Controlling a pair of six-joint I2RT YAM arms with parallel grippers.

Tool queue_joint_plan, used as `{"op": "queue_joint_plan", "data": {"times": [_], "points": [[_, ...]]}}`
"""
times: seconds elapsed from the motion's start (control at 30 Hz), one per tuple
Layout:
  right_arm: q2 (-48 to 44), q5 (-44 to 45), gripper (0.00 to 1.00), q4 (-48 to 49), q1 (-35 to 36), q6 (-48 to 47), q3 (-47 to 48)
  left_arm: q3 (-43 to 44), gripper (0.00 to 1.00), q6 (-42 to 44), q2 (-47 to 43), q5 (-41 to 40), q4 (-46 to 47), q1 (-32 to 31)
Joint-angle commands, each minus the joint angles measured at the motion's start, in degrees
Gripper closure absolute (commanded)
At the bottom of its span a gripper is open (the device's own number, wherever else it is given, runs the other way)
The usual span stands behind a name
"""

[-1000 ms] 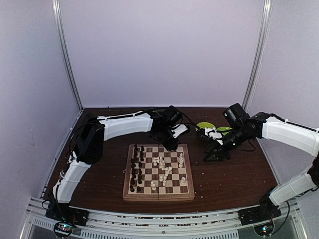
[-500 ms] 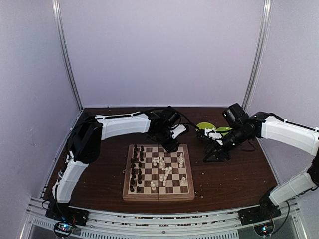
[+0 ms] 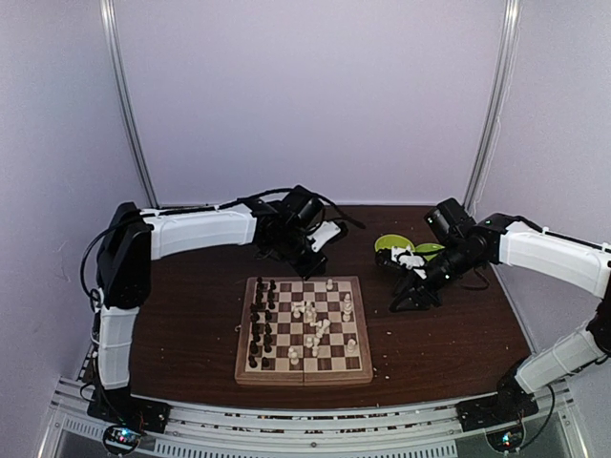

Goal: Set up the chess pieces on the board
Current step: Adjust the pawn at h2.

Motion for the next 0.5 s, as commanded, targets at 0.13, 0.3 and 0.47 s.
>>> {"op": "queue_joint_plan", "data": {"times": [0.13, 0.3, 0.47], "points": [[0.1, 0.1, 0.59, -0.4, -0.2, -0.3, 1.6, 1.6, 0.99, -0.8, 6.4, 4.7, 2.2, 1.1], [0.6, 0.1, 0.59, -0.7, -0.2, -0.3, 1.7, 2.6, 0.99, -1.2, 8.0, 5.5, 2.8, 1.4], [0.8, 0.0, 0.59, -0.7, -0.2, -0.4, 1.7, 4.1, 0.99, -1.4, 9.6, 6.5, 3.0, 1.4]]}}
